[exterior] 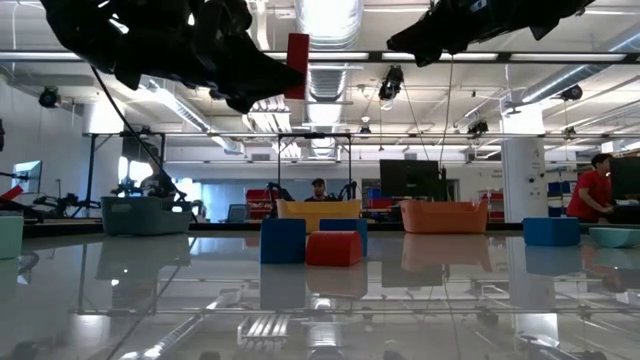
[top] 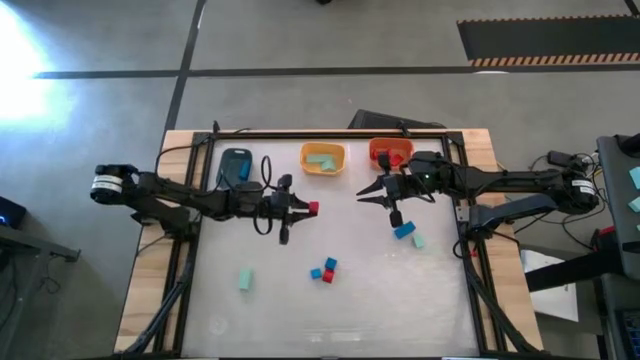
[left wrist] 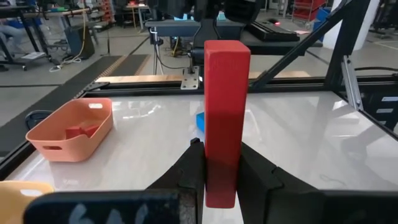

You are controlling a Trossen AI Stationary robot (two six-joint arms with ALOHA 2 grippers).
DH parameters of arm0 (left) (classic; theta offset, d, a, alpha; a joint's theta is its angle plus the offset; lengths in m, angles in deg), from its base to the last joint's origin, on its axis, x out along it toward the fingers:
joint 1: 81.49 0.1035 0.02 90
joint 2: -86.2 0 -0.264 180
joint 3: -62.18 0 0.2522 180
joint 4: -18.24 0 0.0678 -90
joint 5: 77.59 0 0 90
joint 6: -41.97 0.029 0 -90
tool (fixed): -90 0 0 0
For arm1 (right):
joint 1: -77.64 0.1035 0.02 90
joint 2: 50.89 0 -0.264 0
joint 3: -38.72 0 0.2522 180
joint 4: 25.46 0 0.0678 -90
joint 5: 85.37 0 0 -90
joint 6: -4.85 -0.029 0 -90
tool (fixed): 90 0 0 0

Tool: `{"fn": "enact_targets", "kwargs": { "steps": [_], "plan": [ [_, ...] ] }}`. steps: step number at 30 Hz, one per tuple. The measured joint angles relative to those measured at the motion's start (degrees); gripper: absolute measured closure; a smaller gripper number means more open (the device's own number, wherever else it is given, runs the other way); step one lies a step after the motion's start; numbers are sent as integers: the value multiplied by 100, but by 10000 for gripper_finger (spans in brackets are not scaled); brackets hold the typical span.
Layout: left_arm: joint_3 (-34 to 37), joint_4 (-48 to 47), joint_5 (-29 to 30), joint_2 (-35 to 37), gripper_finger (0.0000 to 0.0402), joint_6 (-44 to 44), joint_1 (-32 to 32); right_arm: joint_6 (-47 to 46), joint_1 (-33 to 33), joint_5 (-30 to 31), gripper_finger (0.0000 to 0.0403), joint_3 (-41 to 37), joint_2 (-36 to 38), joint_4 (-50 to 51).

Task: Sort & place blocks by color
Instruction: Put the large red rectangular block into the orange bin

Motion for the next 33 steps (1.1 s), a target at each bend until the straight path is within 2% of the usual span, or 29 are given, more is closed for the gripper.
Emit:
{"fn": "enact_targets", "kwargs": {
  "steps": [2, 5, 8, 12, 19, 25, 29, 33],
  "plan": [
    [0, 1, 0, 0, 360, 2, 0, 27, -2, -172, 351, -129, -96, -456],
    [0, 7, 0, 0, 360, 19, -5, -2, 0, -483, 351, -507, -353, -1767],
    [0, 27, 1, -8, 360, -47, -13, -235, 0, -511, 351, -817, -764, -3162],
    [-9, 96, 20, -79, 360, -154, -13, -513, 0, -511, 333, -878, -1354, -4115],
    [-11, 313, 29, -297, 360, -154, -13, -1006, -7, -324, 246, -311, -2359, -4300],
    [-9, 392, 128, -310, 360, -153, -13, -1321, -2, -345, 175, 114, -2920, -4311],
    [-2, 396, 177, -308, 360, -147, -16, -1396, -2, -450, 156, 232, -3110, -4476],
    [-4, 405, 376, -308, 360, -149, -5, -1415, 26, -412, 161, 234, -3203, -4674]
  ]
}}
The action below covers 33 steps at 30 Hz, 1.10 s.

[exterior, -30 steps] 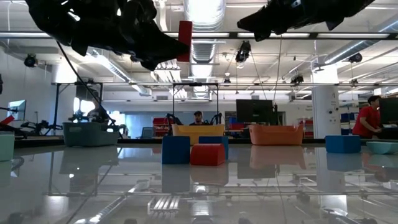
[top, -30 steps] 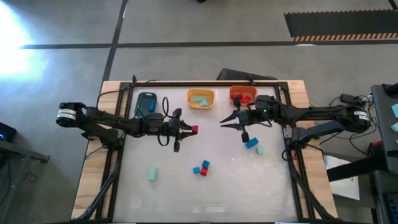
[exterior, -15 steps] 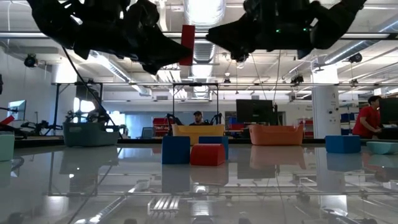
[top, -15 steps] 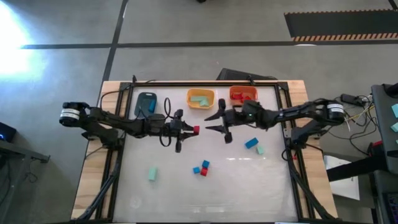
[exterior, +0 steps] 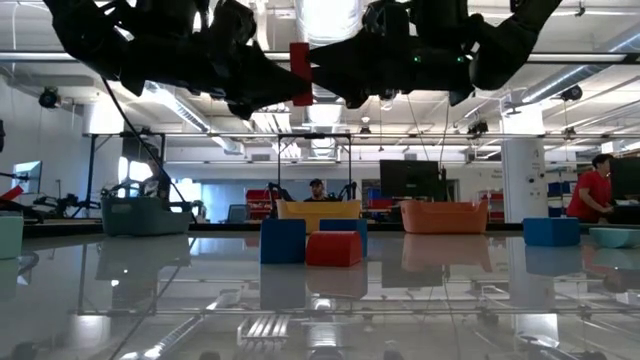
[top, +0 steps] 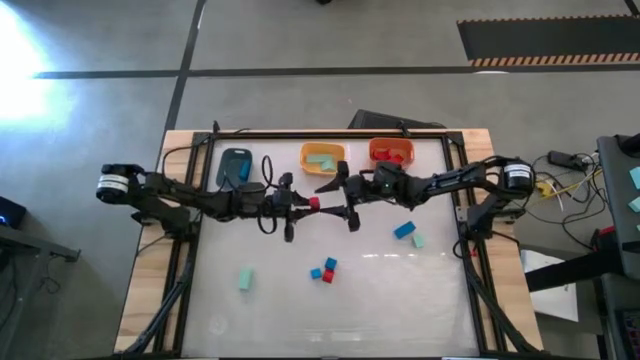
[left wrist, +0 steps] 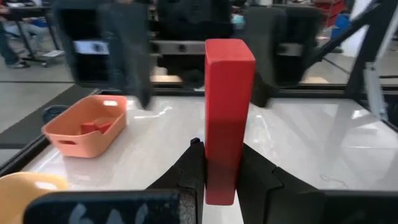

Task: Sort & place blocks by color
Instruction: Put the large red rectangular block into the orange bin

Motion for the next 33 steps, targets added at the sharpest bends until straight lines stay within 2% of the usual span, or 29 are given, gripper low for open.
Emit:
{"fn": "enact_targets", "kwargs": {
  "steps": [15, 27, 33],
  "plan": [
    [2, -7, 334, 0, 360, -4, -6, -7, 11, 34, 200, 41, -44, -26],
    [-2, 174, 533, -64, 350, -151, -8, -219, 11, 53, 281, 74, -44, -21],
    [-15, 713, 468, -503, 347, -153, -8, -269, 11, 45, 281, 74, -44, -17]
  ]
}}
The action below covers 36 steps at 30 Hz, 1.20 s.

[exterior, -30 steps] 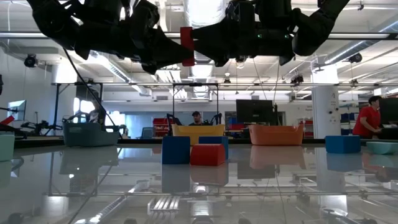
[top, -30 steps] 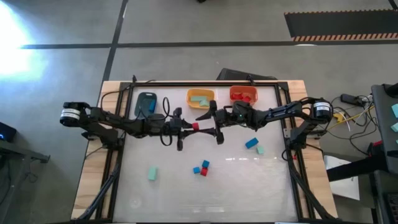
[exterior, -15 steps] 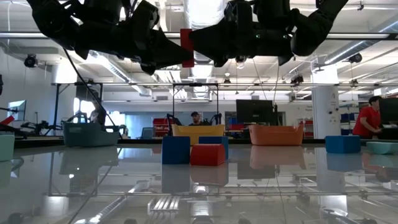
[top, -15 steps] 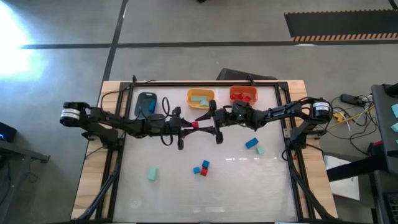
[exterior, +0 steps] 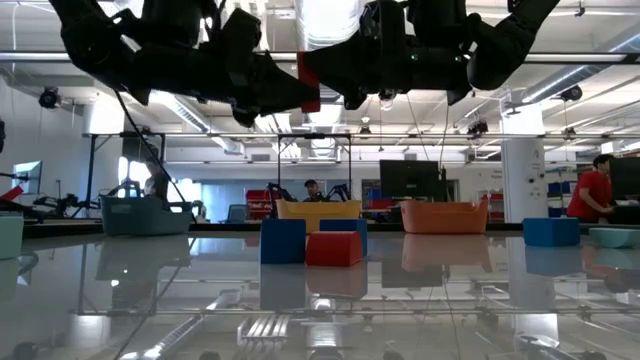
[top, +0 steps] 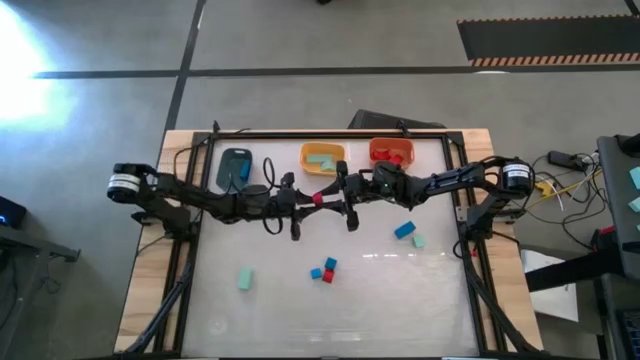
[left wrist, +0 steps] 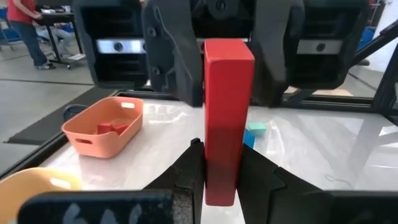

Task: Sort & place blocks by color
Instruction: Put the large red rectangular block into the orange bin

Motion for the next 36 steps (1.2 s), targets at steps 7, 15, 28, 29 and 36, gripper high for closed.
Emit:
{"fn": "enact_targets", "kwargs": {
  "steps": [7, 15, 28, 29, 36],
  "plan": [
    [-52, 801, -118, -603, 345, 0, 0, 7, 0, -11, 265, -2, 0, 43],
    [-129, 839, -141, -594, 344, 2, 0, 162, -2, -11, 318, -2, 0, 175],
    [-122, 843, -136, -579, 342, 17, 2, 212, -2, -13, 358, -7, 0, 195],
    [-122, 841, -137, -579, 340, 12, 1, 224, -2, -13, 358, -7, 0, 211],
    [-95, 488, -154, -458, 279, -4, 1, 393, -87, -11, 358, -7, 92, 724]
  ]
}}
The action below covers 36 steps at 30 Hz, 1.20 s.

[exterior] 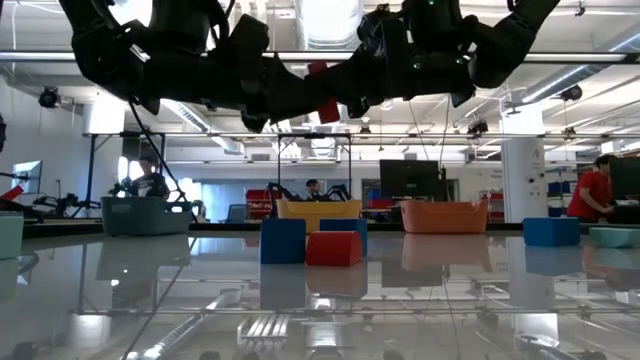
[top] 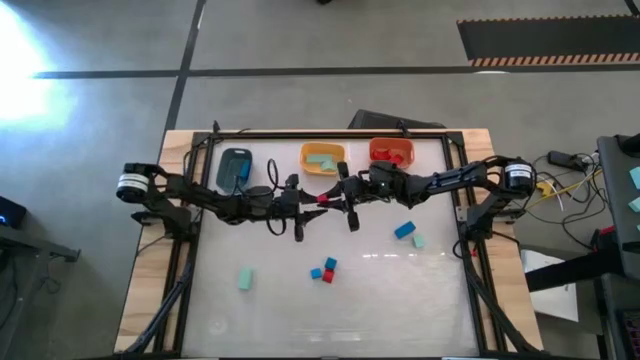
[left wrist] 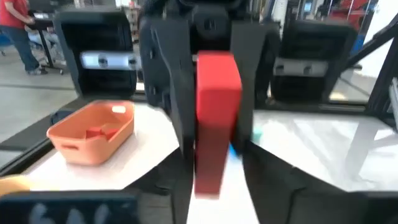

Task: Sort & place blocks by color
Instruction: Put the large red rectangular block into the orange bin

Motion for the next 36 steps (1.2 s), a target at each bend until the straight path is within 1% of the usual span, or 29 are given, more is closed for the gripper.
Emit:
{"fn": "enact_targets", "kwargs": {
  "steps": [3, 4, 5, 7, 9, 12, 13, 14, 16, 19, 23, 26, 29, 34, 36],
  "plan": [
    [46, -362, 0, 203, 237, 0, -1, 0, -89, 4, 358, 2, 181, 409],
    [72, -550, 2, 306, 224, 0, -1, 0, -120, 54, 358, 0, 253, 672],
    [78, -783, 3, 417, 212, 0, -1, 11, -146, 232, 358, 0, 340, 939],
    [82, -1313, 67, 663, 194, -36, -1, 232, -193, 814, 358, 8, 592, 1744],
    [84, -1938, 199, 992, 183, -162, -1, 728, -255, 1681, 358, 230, 874, 2962],
    [84, -2947, 233, 1574, 179, -385, -1, 1389, -496, 3121, 358, 879, 1088, 5022],
    [85, -3272, 240, 1762, 178, -462, -1, 1487, -645, 3440, 358, 1120, 1086, 5605],
    [87, -3515, 260, 1915, 178, -575, -1, 1548, -833, 3576, 358, 1323, 1053, 6132],
    [88, -3958, 319, 2225, 178, -768, -1, 1700, -1245, 3458, 358, 1693, 920, 6875],
    [91, -4275, 388, 2565, 178, -926, -1, 1976, -1907, 3204, 358, 2134, 661, 7527],
    [94, -4491, 397, 2860, 178, -1054, -1, 2293, -2693, 2975, 358, 2376, 227, 7838],
    [104, -4559, 398, 2954, 178, -1066, -1, 2514, -3115, 2687, 358, 2459, -82, 8082],
    [108, -4571, 398, 2958, 178, -1136, -1, 2562, -3361, 2652, 358, 2519, -345, 8512],
    [113, -4567, 398, 2774, 178, -1178, -1, 2529, -3544, 2690, 357, 2527, -564, 8614],
    [113, -4567, 399, 2702, 178, -1180, -1, 2513, -3565, 2780, 341, 2529, -632, 8613]
  ]
}}
